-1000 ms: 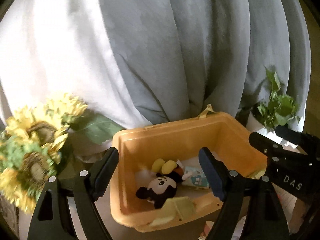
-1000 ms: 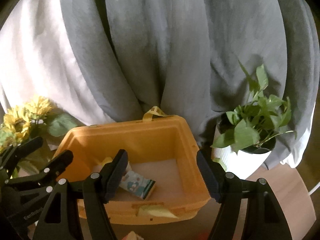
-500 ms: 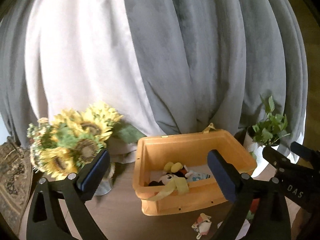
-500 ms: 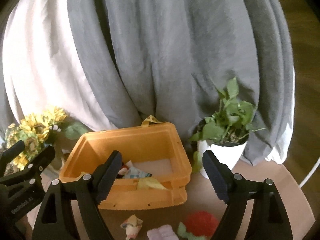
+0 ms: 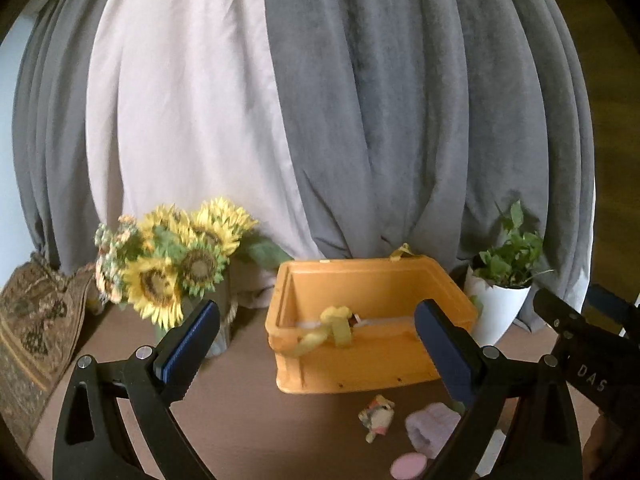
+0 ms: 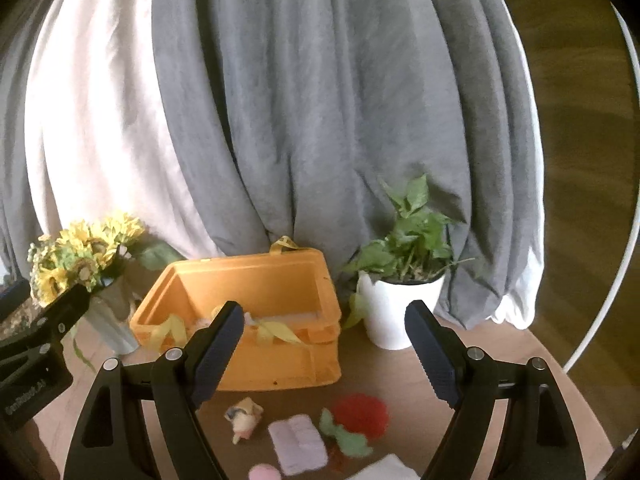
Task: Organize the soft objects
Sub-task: 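Withdraw both tools from the crate back toward the remaining soft items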
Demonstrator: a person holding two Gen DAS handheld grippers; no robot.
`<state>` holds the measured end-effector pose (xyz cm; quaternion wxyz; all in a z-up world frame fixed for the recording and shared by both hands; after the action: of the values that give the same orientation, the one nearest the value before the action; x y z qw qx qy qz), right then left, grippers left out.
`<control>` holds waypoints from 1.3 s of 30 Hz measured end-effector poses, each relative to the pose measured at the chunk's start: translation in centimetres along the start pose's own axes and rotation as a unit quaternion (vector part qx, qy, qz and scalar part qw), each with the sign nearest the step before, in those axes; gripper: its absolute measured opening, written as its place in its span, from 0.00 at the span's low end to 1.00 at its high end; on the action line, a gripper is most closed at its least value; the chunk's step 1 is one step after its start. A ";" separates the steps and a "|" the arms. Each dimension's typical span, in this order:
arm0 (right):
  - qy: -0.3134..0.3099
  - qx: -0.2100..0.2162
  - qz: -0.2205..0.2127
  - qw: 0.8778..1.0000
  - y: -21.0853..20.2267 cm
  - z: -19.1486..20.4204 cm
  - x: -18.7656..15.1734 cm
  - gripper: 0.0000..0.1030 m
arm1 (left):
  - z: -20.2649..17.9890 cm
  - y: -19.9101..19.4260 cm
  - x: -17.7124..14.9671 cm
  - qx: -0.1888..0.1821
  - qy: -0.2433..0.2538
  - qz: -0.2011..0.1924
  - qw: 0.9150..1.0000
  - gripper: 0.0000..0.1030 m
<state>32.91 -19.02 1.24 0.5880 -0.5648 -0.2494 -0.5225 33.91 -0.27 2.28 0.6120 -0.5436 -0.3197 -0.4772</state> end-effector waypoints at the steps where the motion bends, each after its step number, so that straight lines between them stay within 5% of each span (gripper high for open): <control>1: 0.002 0.003 0.001 1.000 -0.3 -0.4 0.0 0.81 | -0.3 -0.4 -0.3 0.002 -0.004 0.002 1.000 0.97; 16: -0.016 0.041 0.020 0.999 -2.5 -4.2 -2.1 0.81 | -3.8 -4.1 -4.3 0.040 -0.045 0.045 0.997 0.97; 39: -0.050 0.057 0.112 0.991 0.1 -8.6 -9.0 0.81 | -8.6 -2.8 -11.8 0.058 -0.061 0.144 0.986 0.96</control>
<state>27.47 -23.95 -8.81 0.6610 -0.5800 -0.2427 -0.4095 26.20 -5.73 -9.23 0.6841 -0.5759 -0.3017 -0.3305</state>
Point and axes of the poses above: each gripper's, at about its wrist camera, not at the fingertips, and y roughly the way its jaws point, z to its left, x to its top, the point moved 4 cm from there along y, roughly the way its jaws point, and after that the axes turned 12 degrees about y, right-handed, at the moved point
